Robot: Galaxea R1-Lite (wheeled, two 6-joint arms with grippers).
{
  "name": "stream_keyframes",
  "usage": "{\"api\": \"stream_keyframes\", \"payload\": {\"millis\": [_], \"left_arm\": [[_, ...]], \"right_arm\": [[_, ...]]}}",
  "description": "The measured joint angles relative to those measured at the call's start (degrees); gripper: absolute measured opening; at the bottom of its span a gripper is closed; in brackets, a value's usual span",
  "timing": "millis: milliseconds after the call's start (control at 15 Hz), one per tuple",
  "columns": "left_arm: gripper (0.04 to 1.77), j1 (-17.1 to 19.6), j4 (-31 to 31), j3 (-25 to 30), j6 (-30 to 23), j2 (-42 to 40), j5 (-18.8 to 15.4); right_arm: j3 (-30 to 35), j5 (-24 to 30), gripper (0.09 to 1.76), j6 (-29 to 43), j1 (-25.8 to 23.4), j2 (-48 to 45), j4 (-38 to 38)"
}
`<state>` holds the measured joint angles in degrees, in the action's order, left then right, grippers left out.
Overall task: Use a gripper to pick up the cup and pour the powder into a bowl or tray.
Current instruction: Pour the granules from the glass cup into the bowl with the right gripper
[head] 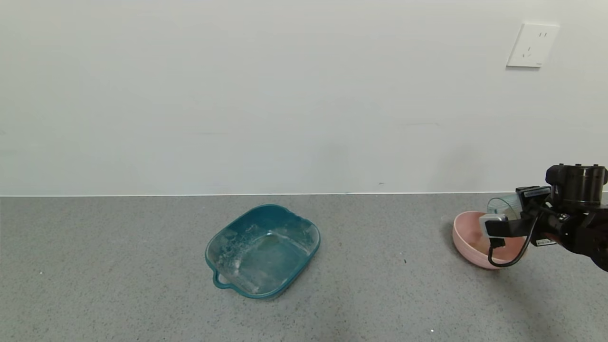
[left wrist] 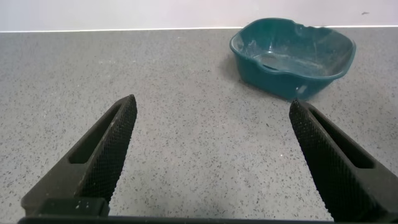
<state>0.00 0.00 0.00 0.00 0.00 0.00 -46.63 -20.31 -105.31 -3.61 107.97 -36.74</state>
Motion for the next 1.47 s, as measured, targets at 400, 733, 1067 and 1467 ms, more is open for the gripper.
{"api": "stream_keyframes", "payload": {"millis": [400,733,1067,1467], "left_arm": [[1.76,0.0,0.0,0.0,0.0,0.0,0.0],[1.76,0.02,0.0,0.0,0.0,0.0,0.0],[1.76,0.0,0.0,0.0,0.0,0.0,0.0],[1.76,0.0,0.0,0.0,0.0,0.0,0.0]], "right_arm": [[0.05,-1.02,1.36,-0.23,0.45,0.27,-0.6],[0.05,-1.02,1.36,-0.28,0.45,0.29,-0.66],[0.09,-1.05,1.36,0.02,-0.18,0.44,-0.68],[-0.04,-0.44,1.36,0.38,-0.71,0.21,-2.12]]}}
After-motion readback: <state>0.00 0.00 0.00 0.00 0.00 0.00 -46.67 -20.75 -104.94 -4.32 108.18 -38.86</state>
